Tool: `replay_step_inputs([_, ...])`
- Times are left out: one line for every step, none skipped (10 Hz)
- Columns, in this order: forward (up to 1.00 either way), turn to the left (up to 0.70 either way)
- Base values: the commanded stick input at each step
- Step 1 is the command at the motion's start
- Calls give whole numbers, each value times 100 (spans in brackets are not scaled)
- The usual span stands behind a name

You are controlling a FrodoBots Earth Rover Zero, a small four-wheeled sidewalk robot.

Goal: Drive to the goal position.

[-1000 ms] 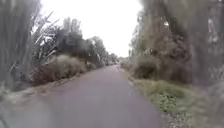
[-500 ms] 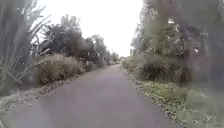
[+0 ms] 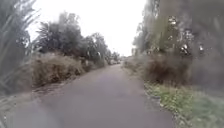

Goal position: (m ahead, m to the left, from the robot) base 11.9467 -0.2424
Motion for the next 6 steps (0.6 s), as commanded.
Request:
replay_step_inputs([100, 0])
replay_step_inputs([100, 40])
replay_step_inputs([100, 40])
replay_step_inputs([100, 40])
replay_step_inputs([100, 0])
replay_step_inputs([100, 0])
